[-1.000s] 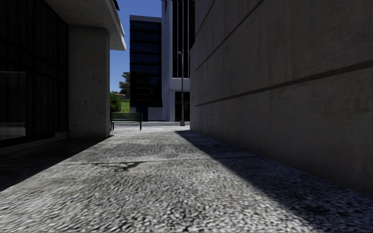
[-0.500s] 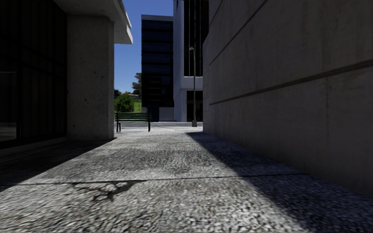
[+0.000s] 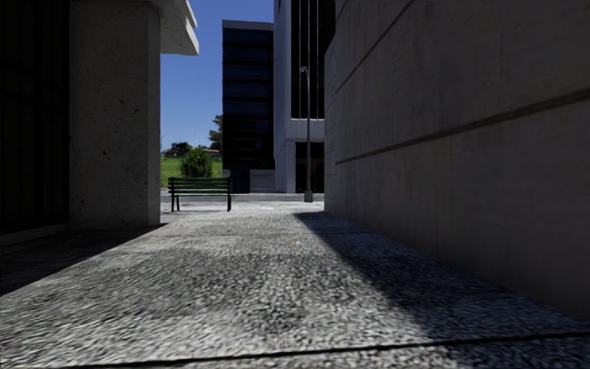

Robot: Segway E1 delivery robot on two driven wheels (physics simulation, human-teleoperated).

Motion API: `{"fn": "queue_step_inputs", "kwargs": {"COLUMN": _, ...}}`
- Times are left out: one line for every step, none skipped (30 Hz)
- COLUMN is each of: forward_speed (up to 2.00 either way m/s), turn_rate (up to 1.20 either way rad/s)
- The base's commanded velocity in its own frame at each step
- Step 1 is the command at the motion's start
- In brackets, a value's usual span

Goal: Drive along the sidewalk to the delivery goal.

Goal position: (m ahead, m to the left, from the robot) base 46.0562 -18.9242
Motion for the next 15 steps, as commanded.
{"fn": "queue_step_inputs", "kwargs": {"forward_speed": 2.0, "turn_rate": 0.0}}
{"fn": "queue_step_inputs", "kwargs": {"forward_speed": 2.0, "turn_rate": 0.0}}
{"fn": "queue_step_inputs", "kwargs": {"forward_speed": 2.0, "turn_rate": 0.0}}
{"fn": "queue_step_inputs", "kwargs": {"forward_speed": 2.0, "turn_rate": 0.0}}
{"fn": "queue_step_inputs", "kwargs": {"forward_speed": 2.0, "turn_rate": 0.0}}
{"fn": "queue_step_inputs", "kwargs": {"forward_speed": 2.0, "turn_rate": 0.0}}
{"fn": "queue_step_inputs", "kwargs": {"forward_speed": 2.0, "turn_rate": 0.0}}
{"fn": "queue_step_inputs", "kwargs": {"forward_speed": 2.0, "turn_rate": 0.0}}
{"fn": "queue_step_inputs", "kwargs": {"forward_speed": 2.0, "turn_rate": 0.0}}
{"fn": "queue_step_inputs", "kwargs": {"forward_speed": 2.0, "turn_rate": 0.0}}
{"fn": "queue_step_inputs", "kwargs": {"forward_speed": 2.0, "turn_rate": 0.0}}
{"fn": "queue_step_inputs", "kwargs": {"forward_speed": 2.0, "turn_rate": 0.0}}
{"fn": "queue_step_inputs", "kwargs": {"forward_speed": 2.0, "turn_rate": 0.0}}
{"fn": "queue_step_inputs", "kwargs": {"forward_speed": 2.0, "turn_rate": 0.0}}
{"fn": "queue_step_inputs", "kwargs": {"forward_speed": 2.0, "turn_rate": 0.0}}
